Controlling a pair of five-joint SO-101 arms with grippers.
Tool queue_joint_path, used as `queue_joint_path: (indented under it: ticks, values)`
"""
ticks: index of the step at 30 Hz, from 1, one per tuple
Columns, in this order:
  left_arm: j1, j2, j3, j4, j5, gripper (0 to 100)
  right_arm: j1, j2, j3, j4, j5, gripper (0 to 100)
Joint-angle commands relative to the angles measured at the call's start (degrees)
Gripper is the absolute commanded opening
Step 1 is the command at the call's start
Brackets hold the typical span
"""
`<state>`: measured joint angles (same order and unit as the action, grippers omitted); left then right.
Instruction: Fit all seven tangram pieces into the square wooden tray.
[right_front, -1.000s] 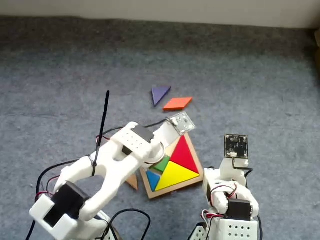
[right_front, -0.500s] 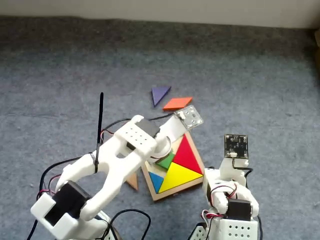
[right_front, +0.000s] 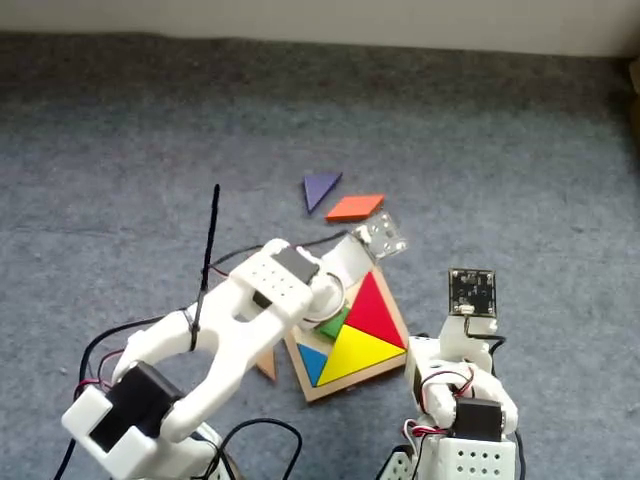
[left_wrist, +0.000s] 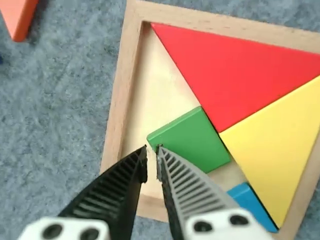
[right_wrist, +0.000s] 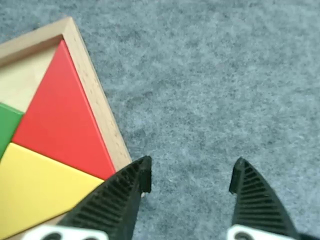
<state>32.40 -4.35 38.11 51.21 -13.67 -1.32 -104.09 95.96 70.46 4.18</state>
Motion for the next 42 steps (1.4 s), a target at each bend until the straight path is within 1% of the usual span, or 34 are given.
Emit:
queue_joint_path:
  ticks: [1,4,10,13,17,22,24,26,28,29,31,33,35,38,42]
  values:
    - [3.47,-1.80,4.97,-3.52,-0.18,6,0.57,-0.48,5.93,0.40,0.62,25.2]
    - [4.09,-1.98,6.02,-2.46,-0.18,6,0.57,-0.48,5.93,0.40,0.62,25.2]
    - [4.09,-2.07,3.82,6.51,-0.18,5,0.57,-0.48,5.93,0.40,0.62,25.2]
    - [3.65,-3.91,0.48,12.31,-0.18,0,0.57,-0.48,5.93,0.40,0.62,25.2]
    - [3.65,-12.62,-2.33,20.57,-0.18,1,0.57,-0.48,5.93,0.40,0.62,25.2]
    - [3.12,-26.77,-2.51,26.81,-0.44,2,0.57,-0.48,5.93,0.40,0.62,25.2]
    - [1.54,-31.08,-2.33,29.01,-0.44,5,0.57,-0.48,5.93,0.40,0.62,25.2]
    - [-1.27,-33.54,-1.63,30.51,-0.44,13,0.57,-0.48,5.93,0.40,0.62,25.2]
    - [-4.26,-34.42,0.40,30.59,-0.53,21,0.57,-0.48,5.93,0.40,0.62,25.2]
    - [-5.32,-34.33,1.98,30.42,-0.62,23,0.57,-0.48,5.93,0.40,0.62,25.2]
    - [-6.46,-33.45,5.58,28.92,-2.11,22,0.57,-0.48,5.93,0.40,0.62,25.2]
    - [-6.64,-32.22,9.54,26.99,-5.19,21,0.57,-0.48,5.93,0.40,0.62,25.2]
    - [-6.64,-30.81,13.14,24.53,-6.59,22,0.57,-0.48,5.93,0.40,0.62,25.2]
    - [-6.55,-28.09,16.92,20.31,-6.59,22,0.57,-0.48,5.93,0.40,0.62,25.2]
    - [-5.76,-22.55,18.51,15.82,-6.68,22,0.57,-0.48,5.93,0.40,0.62,25.2]
